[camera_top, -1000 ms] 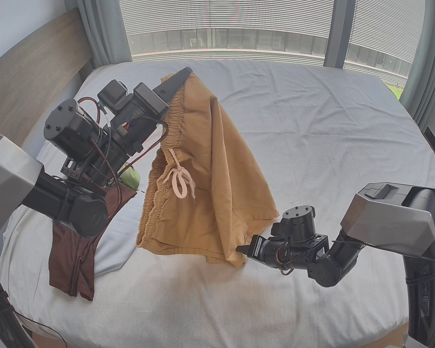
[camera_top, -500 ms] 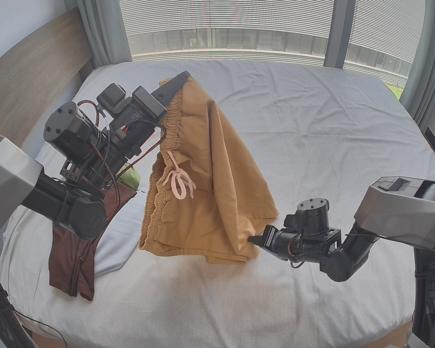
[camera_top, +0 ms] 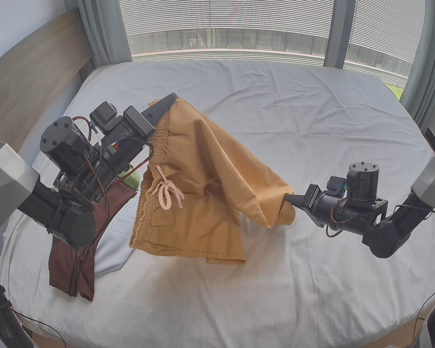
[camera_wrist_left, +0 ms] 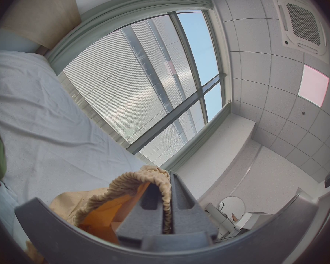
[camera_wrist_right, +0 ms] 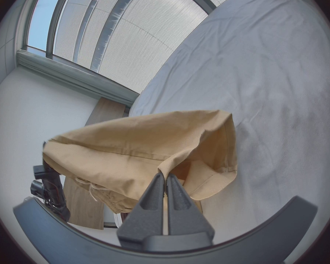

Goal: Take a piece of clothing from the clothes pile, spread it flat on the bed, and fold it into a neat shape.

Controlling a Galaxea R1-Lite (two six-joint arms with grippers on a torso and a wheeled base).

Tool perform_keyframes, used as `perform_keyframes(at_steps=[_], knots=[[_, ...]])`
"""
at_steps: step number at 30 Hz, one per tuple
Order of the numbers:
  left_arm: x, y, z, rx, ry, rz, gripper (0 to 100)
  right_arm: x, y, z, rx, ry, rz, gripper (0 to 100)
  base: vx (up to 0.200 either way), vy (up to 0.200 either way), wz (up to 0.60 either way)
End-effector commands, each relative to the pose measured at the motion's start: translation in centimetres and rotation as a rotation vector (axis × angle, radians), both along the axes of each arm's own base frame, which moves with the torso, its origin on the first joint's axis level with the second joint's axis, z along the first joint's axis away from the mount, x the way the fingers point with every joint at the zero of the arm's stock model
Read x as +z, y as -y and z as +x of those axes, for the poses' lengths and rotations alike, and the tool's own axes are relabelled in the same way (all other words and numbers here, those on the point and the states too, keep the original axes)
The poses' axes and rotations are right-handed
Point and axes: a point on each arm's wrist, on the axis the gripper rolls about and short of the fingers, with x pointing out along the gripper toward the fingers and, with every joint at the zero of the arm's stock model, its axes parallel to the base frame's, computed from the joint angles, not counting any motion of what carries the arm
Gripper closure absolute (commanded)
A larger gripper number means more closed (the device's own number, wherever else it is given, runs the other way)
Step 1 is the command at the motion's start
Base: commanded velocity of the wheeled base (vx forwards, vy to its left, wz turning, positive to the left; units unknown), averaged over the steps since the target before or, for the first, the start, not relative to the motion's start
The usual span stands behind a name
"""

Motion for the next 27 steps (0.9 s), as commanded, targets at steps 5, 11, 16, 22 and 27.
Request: perform_keyframes(at_steps=[5,11,16,22,27], knots=[[-1.6,-1.0,-0.2,0.022,-0.064,0.022,100,2.8,1.9,-0.7,-0.026,0.072,-0.030,100,0.000,0.000,0.00],[-2.8,-1.0,-0.2,0.026,-0.103,0.037,100,-2.2,1.7,0.0,-0.005,-0.022,-0.116,100,0.000,0.000,0.00],[-3.1,-1.0,-0.1,0.026,-0.109,0.041,100,-4.1,1.5,0.1,0.002,-0.051,-0.127,100,0.000,0.000,0.00],[-3.3,-1.1,-0.2,0.030,-0.116,0.048,100,-5.8,1.4,-1.1,0.036,-0.100,-0.173,100,0.000,0.000,0.00],[-3.6,-1.4,-0.2,0.044,-0.124,0.055,100,-7.1,0.9,-1.3,0.059,-0.130,-0.194,100,0.000,0.000,0.00]])
